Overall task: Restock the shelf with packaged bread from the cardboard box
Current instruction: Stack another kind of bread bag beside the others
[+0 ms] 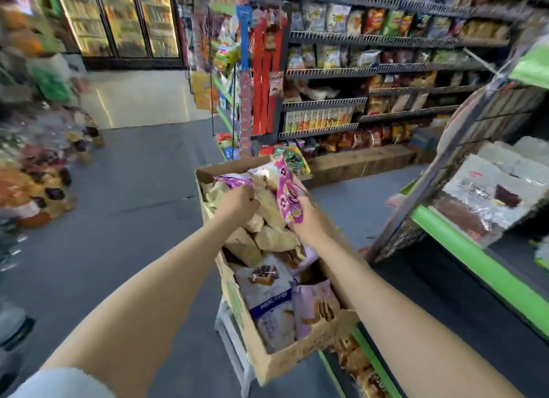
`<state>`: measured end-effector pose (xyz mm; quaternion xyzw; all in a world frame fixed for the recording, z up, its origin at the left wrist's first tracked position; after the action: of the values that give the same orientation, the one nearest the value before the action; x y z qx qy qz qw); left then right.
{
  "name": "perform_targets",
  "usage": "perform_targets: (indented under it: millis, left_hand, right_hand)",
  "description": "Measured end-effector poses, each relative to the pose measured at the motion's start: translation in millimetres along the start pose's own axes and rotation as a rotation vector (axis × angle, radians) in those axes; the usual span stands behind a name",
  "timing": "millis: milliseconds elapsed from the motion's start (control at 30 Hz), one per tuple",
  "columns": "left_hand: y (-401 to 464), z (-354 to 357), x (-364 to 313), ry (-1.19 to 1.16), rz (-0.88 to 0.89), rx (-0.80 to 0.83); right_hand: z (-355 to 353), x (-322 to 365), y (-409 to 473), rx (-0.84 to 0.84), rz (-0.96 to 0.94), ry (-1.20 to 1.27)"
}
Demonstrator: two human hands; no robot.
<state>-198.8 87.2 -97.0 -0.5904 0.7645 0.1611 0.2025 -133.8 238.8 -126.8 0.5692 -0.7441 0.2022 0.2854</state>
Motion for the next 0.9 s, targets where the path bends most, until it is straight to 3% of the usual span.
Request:
perform_targets:
  millis: [300, 467, 600, 667, 733, 900]
  left_hand:
    - [83.0, 37.4, 12.4, 0.258, 0.08, 0.133]
    - [114.7, 43.1, 26.4, 0.361, 0.018, 0.103]
    - [130.9, 49.9, 35.2, 0.475, 0.004, 0.235]
    - [134.0, 47.8, 33.8, 0.497, 0.03, 0.191]
    - [134.4, 40.2, 28.9, 0.528, 0.074, 0.095]
    - [128.9, 21.3, 18.4, 0.498, 0.161, -0.151]
  right_hand:
    - [42.2, -14.2, 67.8, 0.198, 0.177, -0.147]
    - [36.5, -6.8, 74.6, -0.002, 0.036, -0.295]
    - [10.5, -1.5, 87.8, -0.137, -0.083, -0.138]
    - [-6.6, 1.9, 91.6, -0.269, -0.109, -0.007]
    - [-8.9, -1.2, 100.4, -0.297, -0.12, 0.043]
    - [25.9, -15.4, 119.8, -0.051, -0.112, -0.014]
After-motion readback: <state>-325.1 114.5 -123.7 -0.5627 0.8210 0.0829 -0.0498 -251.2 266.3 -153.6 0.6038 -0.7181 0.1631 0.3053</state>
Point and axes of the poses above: each hand's wrist, its own y-axis towards the middle knuckle, its own z-axis out of the palm, x = y × z, the point moved 5 cm from there along y, towards the middle knuckle
